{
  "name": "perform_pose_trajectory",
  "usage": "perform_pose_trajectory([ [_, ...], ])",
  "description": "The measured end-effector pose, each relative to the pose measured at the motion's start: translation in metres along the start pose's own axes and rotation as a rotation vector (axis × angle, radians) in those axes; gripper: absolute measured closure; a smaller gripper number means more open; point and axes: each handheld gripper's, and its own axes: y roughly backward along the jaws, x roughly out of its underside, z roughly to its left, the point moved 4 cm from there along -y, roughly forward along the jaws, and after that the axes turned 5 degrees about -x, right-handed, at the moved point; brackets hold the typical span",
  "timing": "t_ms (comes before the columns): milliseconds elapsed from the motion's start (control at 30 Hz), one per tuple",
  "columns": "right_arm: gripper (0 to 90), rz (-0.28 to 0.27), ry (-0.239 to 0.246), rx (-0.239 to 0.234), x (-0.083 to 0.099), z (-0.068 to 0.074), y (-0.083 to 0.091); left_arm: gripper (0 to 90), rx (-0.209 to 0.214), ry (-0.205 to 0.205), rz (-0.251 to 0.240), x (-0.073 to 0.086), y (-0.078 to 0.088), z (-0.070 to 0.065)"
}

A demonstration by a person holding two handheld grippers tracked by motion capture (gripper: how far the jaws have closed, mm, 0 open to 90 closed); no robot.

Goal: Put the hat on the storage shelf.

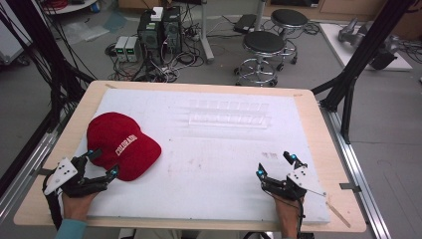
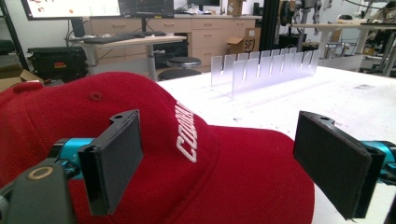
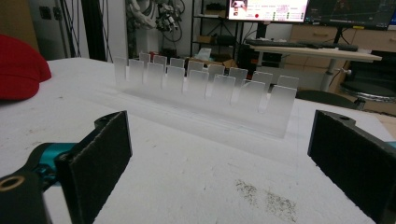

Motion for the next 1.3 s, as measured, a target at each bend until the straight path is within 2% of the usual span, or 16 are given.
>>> perform_pose_trajectory([
  [100,5.1,-0.006,0.016,0.002,0.0,0.0,0.0,16.3,0.0,0.007,0.0,0.0,0.0,0.001],
  [233,5.0,-0.002,0.0,-0.004,0.0,-0.001,0.0,16.2,-0.001,0.002,0.003,0.0,0.0,0.001],
  [400,5.0,-0.002,0.002,-0.002,0.0,0.0,0.0,16.1,-0.006,-0.005,-0.002,0.0,0.0,0.0],
  [500,5.0,-0.009,0.011,-0.002,0.0,-0.001,0.0,16.1,-0.007,0.006,-0.004,0.0,0.0,0.001],
  [667,5.0,-0.005,0.006,-0.005,0.0,-0.001,0.0,16.1,-0.009,0.01,0.021,0.0,-0.002,0.001],
  [767,5.0,-0.001,0.005,-0.002,0.0,0.0,0.0,16.0,-0.013,0.011,0.02,0.0,-0.002,0.001],
  [967,5.1,0.002,0.003,-0.002,0.0,0.0,0.0,14.1,0.018,0.048,0.033,-0.003,-0.004,0.004],
  [1167,5.1,0.004,0.008,-0.003,0.0,0.0,-0.001,13.4,0.047,0.035,0.012,-0.017,-0.007,0.004],
  [1300,5.0,0.006,0.006,-0.005,0.0,0.0,-0.001,13.2,0.06,0.032,0.018,-0.025,-0.007,0.007],
])
